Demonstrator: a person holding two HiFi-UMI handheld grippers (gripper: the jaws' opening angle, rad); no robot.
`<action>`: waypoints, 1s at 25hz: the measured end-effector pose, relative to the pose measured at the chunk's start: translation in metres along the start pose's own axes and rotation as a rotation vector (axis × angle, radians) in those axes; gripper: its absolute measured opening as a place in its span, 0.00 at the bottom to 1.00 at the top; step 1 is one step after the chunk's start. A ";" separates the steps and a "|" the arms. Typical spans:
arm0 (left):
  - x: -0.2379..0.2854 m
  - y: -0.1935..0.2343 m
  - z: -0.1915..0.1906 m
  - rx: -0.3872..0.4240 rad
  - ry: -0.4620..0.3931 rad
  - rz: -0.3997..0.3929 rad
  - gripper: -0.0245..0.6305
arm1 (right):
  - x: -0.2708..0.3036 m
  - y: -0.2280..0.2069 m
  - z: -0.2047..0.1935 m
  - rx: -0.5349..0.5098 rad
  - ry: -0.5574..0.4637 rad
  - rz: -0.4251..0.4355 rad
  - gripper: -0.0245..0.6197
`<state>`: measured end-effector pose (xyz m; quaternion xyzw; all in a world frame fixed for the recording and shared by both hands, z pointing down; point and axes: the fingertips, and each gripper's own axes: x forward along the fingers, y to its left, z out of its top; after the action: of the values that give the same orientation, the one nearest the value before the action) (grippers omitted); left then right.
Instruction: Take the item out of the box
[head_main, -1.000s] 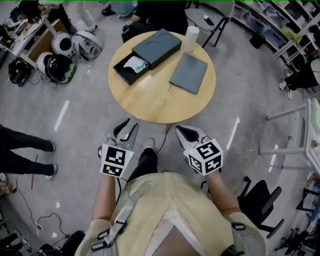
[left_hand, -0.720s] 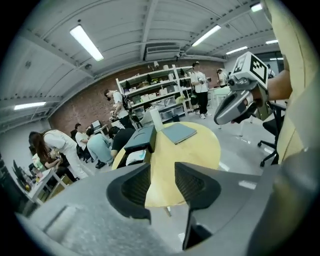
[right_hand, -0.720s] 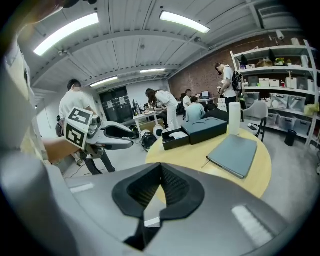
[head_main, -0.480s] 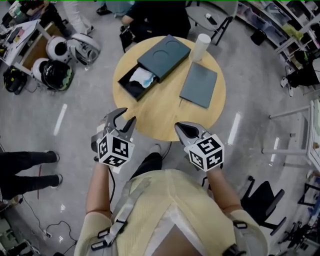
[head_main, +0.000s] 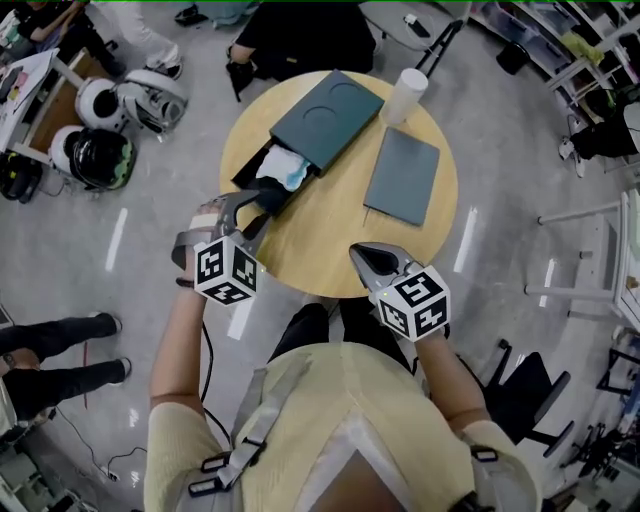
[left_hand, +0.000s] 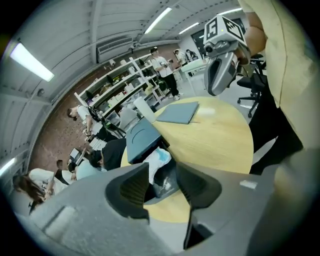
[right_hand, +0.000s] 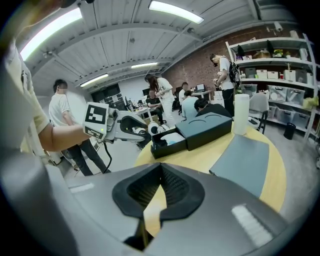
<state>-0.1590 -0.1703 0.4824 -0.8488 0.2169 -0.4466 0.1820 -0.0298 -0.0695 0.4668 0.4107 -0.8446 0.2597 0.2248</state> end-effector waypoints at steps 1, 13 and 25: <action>0.007 0.002 0.001 0.021 0.002 -0.010 0.31 | 0.001 -0.005 0.002 0.000 0.001 0.001 0.05; 0.074 0.016 0.003 0.240 0.121 -0.147 0.33 | 0.018 -0.055 0.019 -0.027 0.048 0.097 0.05; 0.117 0.008 -0.021 0.439 0.258 -0.289 0.35 | 0.031 -0.084 0.017 -0.010 0.096 0.187 0.05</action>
<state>-0.1185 -0.2416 0.5694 -0.7475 0.0134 -0.6082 0.2668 0.0181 -0.1423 0.4934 0.3159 -0.8688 0.2948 0.2419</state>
